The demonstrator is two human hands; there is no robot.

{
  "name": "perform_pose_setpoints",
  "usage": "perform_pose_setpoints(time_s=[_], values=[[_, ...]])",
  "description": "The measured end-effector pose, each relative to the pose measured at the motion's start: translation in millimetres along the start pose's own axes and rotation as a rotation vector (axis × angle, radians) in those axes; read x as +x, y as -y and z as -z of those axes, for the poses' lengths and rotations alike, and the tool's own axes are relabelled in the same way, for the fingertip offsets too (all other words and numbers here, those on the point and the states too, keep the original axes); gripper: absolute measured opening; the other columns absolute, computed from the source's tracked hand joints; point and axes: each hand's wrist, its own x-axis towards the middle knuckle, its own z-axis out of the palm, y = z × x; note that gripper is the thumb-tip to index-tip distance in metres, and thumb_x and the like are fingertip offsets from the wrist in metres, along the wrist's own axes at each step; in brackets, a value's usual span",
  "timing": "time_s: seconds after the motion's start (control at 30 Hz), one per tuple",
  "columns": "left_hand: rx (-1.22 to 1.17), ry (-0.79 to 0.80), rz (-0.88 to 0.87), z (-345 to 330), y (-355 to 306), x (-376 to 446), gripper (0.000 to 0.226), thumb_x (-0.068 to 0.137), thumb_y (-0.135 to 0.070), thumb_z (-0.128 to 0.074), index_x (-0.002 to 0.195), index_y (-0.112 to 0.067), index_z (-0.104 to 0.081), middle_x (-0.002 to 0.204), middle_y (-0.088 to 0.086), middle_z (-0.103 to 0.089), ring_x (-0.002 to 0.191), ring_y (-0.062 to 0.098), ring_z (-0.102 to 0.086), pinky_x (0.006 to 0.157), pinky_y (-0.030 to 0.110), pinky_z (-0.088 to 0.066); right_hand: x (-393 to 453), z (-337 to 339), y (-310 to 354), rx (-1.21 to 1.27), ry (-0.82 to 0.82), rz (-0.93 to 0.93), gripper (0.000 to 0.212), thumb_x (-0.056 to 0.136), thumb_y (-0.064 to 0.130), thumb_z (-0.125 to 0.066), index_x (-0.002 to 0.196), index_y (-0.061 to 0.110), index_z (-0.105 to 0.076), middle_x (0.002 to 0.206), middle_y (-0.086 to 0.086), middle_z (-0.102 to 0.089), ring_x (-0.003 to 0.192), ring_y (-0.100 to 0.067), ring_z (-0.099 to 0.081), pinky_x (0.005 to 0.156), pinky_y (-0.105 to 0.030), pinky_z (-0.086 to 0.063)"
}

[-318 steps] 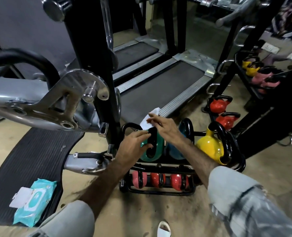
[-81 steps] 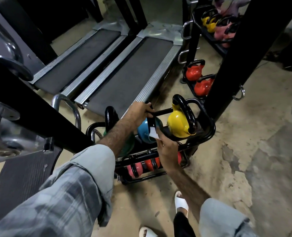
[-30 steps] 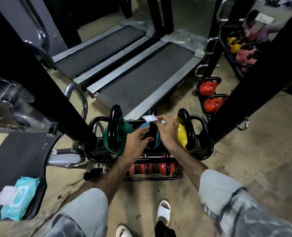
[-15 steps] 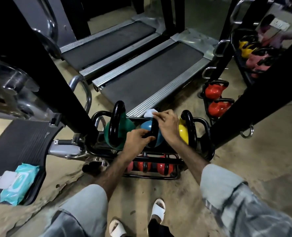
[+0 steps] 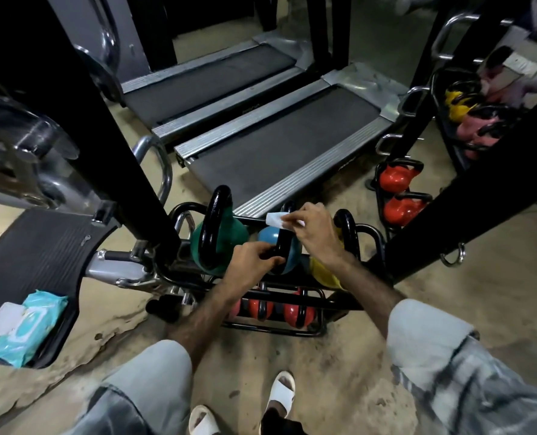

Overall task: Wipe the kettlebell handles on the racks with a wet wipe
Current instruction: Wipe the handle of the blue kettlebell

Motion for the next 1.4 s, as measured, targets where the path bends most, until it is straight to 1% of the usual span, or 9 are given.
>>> perform_pose_setpoints(time_s=[0.17, 0.3, 0.43, 0.57, 0.8, 0.93, 1.07, 1.2, 1.4], values=[[0.045, 0.002, -0.031, 0, 2, 0, 0.024, 0.076, -0.035, -0.075, 0.095, -0.021, -0.074, 0.079, -0.006, -0.073, 0.073, 0.003, -0.067, 0.068, 0.023, -0.054, -21, 7, -2, 0.117, 0.138, 0.107, 0.021, 0.084, -0.001, -0.07, 0.102, 0.008, -0.077, 0.087, -0.01, -0.058, 0.07, -0.001, -0.052, 0.067, 0.001, -0.038], [-0.01, -0.003, -0.044, -3, 3, 0, 0.032, 0.076, -0.028, -0.077, 0.105, -0.018, -0.071, 0.091, -0.002, -0.074, 0.08, 0.002, -0.068, 0.076, 0.022, -0.057, 18, 11, -8, 0.069, 0.036, -0.007, 0.021, 0.085, 0.014, -0.072, 0.106, 0.013, -0.076, 0.089, -0.012, -0.061, 0.072, -0.011, -0.054, 0.066, -0.016, -0.042], [0.181, -0.068, -0.216, -9, 2, -4, 0.049, 0.077, -0.013, -0.074, 0.124, -0.015, -0.06, 0.117, 0.005, -0.065, 0.098, 0.02, -0.066, 0.087, 0.034, -0.055, 20, 7, -6, -0.018, 0.033, 0.015, 0.017, 0.084, 0.019, -0.073, 0.101, 0.02, -0.077, 0.085, -0.009, -0.062, 0.083, -0.022, -0.058, 0.071, -0.026, -0.045], [0.493, -0.008, -0.433, -15, 9, -4, 0.065, 0.074, 0.006, -0.063, 0.136, -0.007, -0.047, 0.145, 0.011, -0.043, 0.092, 0.035, -0.068, 0.065, 0.041, -0.059, 6, 8, -4, 0.043, 0.085, 0.067, 0.013, 0.078, 0.015, -0.077, 0.091, 0.015, -0.079, 0.082, -0.008, -0.064, 0.078, -0.022, -0.064, 0.07, -0.02, -0.041], [0.614, 0.071, -0.592, -8, 9, -7, 0.077, 0.072, 0.014, -0.063, 0.142, -0.007, -0.039, 0.156, 0.009, -0.024, 0.141, 0.023, -0.028, 0.094, 0.038, -0.052, 44, 6, -15, 0.03, 0.04, -0.006, 0.014, 0.079, 0.015, -0.077, 0.093, 0.012, -0.079, 0.086, -0.012, -0.07, 0.082, -0.023, -0.067, 0.072, -0.017, -0.04], [0.764, 0.126, -0.742, -5, 7, -3, 0.056, 0.073, 0.002, -0.07, 0.126, -0.012, -0.059, 0.151, 0.012, -0.034, 0.142, 0.027, -0.024, 0.108, 0.038, -0.039, 33, -3, -13, 0.031, 0.156, 0.147, 0.011, 0.079, 0.014, -0.076, 0.089, 0.016, -0.079, 0.083, -0.007, -0.066, 0.077, -0.022, -0.066, 0.07, -0.024, -0.049], [0.685, 0.19, -0.747, 1, 8, -2, 0.058, 0.082, 0.009, -0.049, 0.138, -0.007, -0.046, 0.157, 0.006, -0.016, 0.146, 0.024, -0.005, 0.114, 0.037, -0.031, 61, 2, -23, 0.053, 0.084, -0.005, 0.016, 0.08, 0.02, -0.077, 0.095, 0.014, -0.079, 0.089, -0.01, -0.073, 0.085, -0.02, -0.069, 0.075, -0.019, -0.045], [0.655, 0.22, -0.77, 7, 8, 3, 0.06, 0.082, 0.009, -0.046, 0.139, -0.006, -0.042, 0.158, 0.006, -0.016, 0.146, 0.024, -0.005, 0.11, 0.04, -0.038, 59, -1, -20, 0.007, 0.161, 0.121, 0.012, 0.079, 0.013, -0.076, 0.09, 0.014, -0.079, 0.087, -0.01, -0.069, 0.083, -0.023, -0.068, 0.074, -0.026, -0.051], [0.656, 0.259, -0.793, 14, 5, 12, 0.054, 0.089, 0.003, -0.046, 0.141, -0.005, -0.039, 0.158, 0.004, -0.015, 0.147, 0.021, -0.005, 0.112, 0.039, -0.034, 79, 6, -30, 0.067, 0.17, -0.001, 0.016, 0.083, 0.016, -0.075, 0.096, 0.007, -0.078, 0.095, -0.012, -0.075, 0.091, -0.018, -0.069, 0.068, -0.006, -0.038]])
